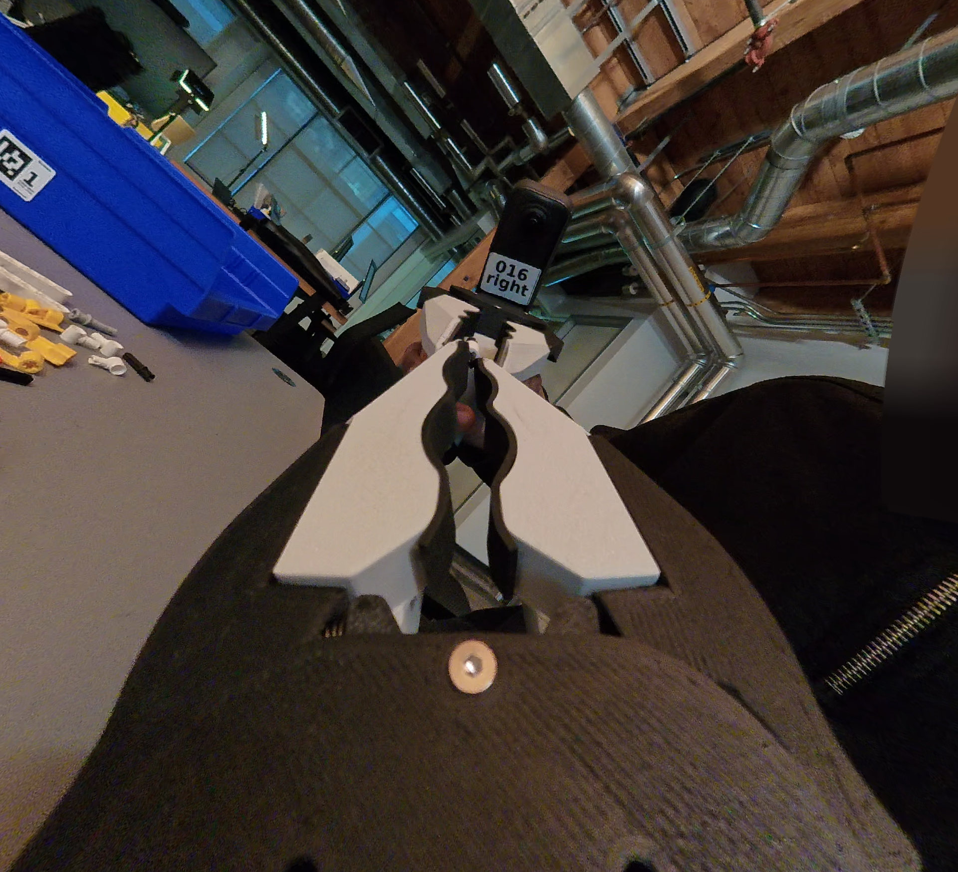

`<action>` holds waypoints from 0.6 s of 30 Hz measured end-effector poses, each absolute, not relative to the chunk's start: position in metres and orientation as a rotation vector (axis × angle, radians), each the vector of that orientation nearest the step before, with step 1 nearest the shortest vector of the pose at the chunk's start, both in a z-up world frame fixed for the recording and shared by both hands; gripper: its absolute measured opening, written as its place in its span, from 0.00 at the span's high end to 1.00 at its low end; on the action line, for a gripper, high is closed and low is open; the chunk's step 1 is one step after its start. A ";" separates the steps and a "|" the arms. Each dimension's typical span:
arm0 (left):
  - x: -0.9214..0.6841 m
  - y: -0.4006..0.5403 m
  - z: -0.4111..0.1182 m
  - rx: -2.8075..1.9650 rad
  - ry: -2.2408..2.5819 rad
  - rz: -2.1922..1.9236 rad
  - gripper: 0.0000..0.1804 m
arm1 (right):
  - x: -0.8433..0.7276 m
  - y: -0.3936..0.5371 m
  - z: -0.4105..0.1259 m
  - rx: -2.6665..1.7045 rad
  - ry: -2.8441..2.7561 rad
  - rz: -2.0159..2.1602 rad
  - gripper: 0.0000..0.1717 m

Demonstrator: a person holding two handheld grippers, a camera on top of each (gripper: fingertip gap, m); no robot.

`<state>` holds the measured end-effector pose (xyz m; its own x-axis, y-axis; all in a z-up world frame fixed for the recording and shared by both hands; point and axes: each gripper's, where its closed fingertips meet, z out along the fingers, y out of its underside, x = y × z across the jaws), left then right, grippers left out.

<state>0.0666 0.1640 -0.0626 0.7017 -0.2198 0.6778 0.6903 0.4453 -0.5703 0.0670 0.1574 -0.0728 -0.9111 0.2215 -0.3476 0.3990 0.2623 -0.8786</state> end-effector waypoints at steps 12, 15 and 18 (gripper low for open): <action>0.067 0.161 -0.060 -0.863 -0.562 -0.709 1.00 | 0.068 0.156 -0.072 0.528 2.426 -1.738 0.97; 0.068 0.163 -0.060 -0.875 -0.560 -0.707 1.00 | 0.067 0.157 -0.073 0.520 2.442 -1.738 0.97; 0.064 0.159 -0.060 -0.855 -0.578 -0.686 1.00 | 0.066 0.159 -0.074 0.512 2.480 -1.730 0.97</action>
